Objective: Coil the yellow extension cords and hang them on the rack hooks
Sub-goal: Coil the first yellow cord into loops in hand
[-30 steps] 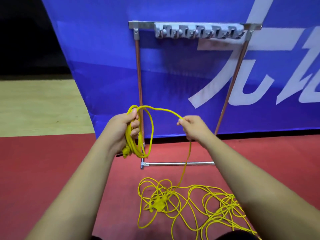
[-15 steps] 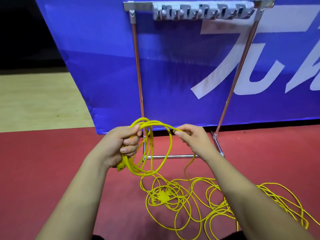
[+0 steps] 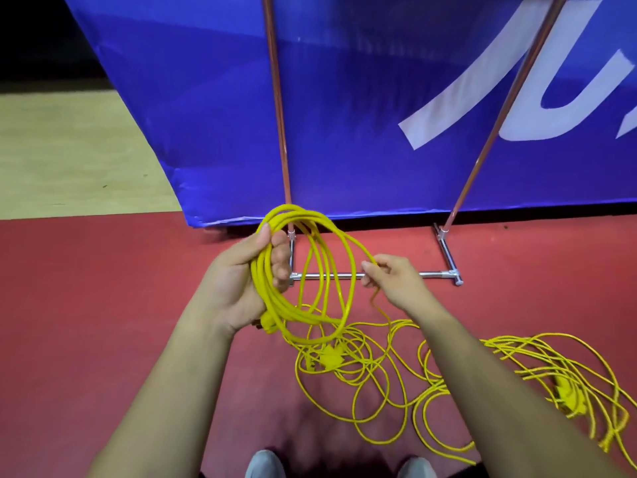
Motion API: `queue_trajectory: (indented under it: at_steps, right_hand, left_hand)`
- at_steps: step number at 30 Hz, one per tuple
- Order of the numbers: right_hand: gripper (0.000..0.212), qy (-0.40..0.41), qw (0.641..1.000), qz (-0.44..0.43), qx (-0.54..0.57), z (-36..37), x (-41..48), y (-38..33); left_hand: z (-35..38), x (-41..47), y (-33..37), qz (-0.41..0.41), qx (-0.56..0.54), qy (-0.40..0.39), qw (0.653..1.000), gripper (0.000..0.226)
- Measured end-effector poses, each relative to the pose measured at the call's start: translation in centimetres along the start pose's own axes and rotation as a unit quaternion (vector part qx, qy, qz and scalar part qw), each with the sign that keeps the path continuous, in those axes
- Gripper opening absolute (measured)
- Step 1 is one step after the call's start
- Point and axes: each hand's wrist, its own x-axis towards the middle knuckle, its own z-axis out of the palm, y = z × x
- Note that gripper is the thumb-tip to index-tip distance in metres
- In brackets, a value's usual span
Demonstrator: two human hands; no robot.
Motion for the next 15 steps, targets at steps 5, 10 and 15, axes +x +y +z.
queue_trajectory:
  at_steps: [5,10,15]
  right_hand:
    - [0.011,-0.065,0.997,0.030,-0.017,-0.1,-0.1,1.0]
    - [0.017,-0.070,0.993,0.013,-0.098,0.7,-0.2,-1.2]
    - [0.019,-0.229,0.932,-0.007,-0.281,0.7,-1.8,-4.9]
  left_hand:
    - [-1.2,0.8,-0.1,0.057,0.042,0.052,0.996,0.026]
    - [-0.9,1.5,-0.9,0.124,0.186,0.143,0.964,0.022]
    - [-0.8,1.4,-1.6,0.085,0.253,0.203,0.942,0.015]
